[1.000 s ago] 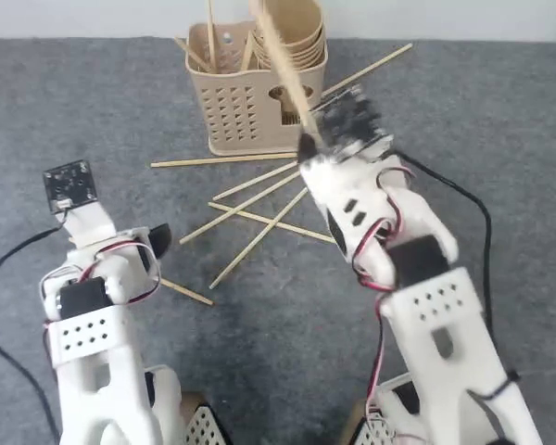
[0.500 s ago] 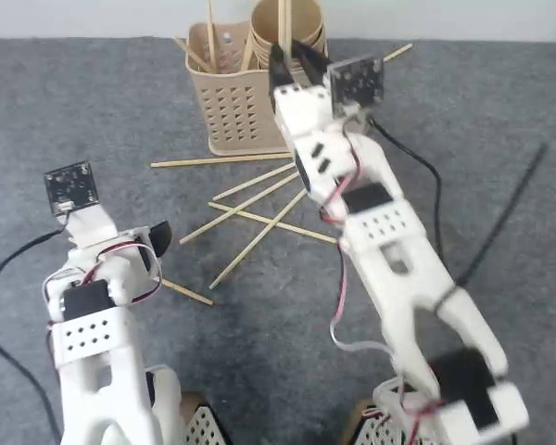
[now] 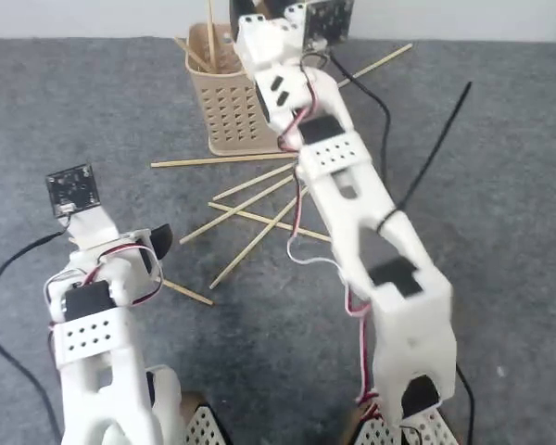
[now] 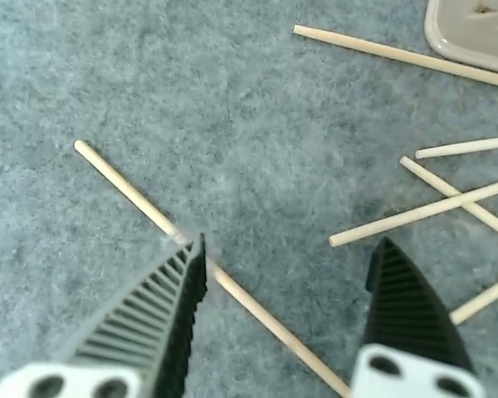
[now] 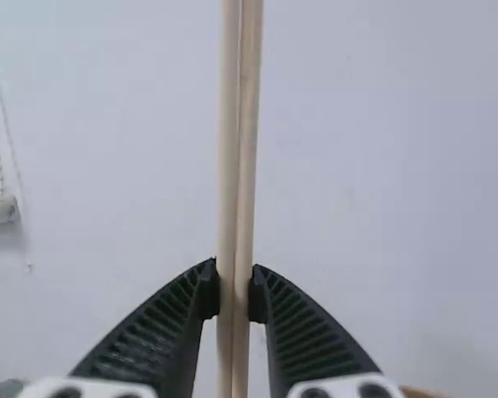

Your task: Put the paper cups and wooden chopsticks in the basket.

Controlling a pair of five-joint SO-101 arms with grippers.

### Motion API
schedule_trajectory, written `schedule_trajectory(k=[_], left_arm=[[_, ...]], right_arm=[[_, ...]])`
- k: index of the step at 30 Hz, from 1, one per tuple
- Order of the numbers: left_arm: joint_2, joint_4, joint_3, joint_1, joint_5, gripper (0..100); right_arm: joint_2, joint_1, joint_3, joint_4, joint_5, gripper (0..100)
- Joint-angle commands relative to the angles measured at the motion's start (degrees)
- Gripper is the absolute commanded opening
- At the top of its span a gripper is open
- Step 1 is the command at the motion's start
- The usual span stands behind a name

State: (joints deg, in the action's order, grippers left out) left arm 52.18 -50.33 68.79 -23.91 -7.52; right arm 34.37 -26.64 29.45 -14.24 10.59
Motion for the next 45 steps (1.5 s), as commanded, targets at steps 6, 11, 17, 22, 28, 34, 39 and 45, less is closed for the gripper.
schedule_trajectory(k=[6, 11, 17, 22, 28, 34, 39, 45], left_arm=[[-0.09, 1.14, -0.48, -0.09, -0.44, 30], [-0.09, 1.14, -0.4, -0.09, -0.44, 30], [-0.09, 1.14, -0.4, 0.0, -0.44, 30], [-0.09, 1.14, -0.31, 0.0, -0.44, 30], [0.26, 0.79, -0.13, 3.43, 2.55, 30], [-0.18, -3.16, -5.49, 6.15, 3.16, 30], [-0.18, -10.29, -8.48, 16.97, 5.45, 30], [-0.53, -14.51, -12.26, 23.56, 5.54, 30]], right_arm=[[14.9, -0.48, 20.48, 1.19, 0.88, 1.3], [16.75, -0.22, 25.85, 12.18, 1.49, 13.5], [14.9, 0.57, 35.52, 28.62, 10.46, 16.1], [12.35, 0.22, 47.3, 51.12, 13.54, 16.2], [7.87, -0.13, 67.87, 79.25, 13.89, 16.0], [-7.96, -0.66, 66.9, 102.29, 9.14, 15.9], [-17.63, 0.66, 66.81, 116.44, 9.05, 15.9], [-24.48, 9.1, 64.09, 117.58, 8.97, 15.8]])
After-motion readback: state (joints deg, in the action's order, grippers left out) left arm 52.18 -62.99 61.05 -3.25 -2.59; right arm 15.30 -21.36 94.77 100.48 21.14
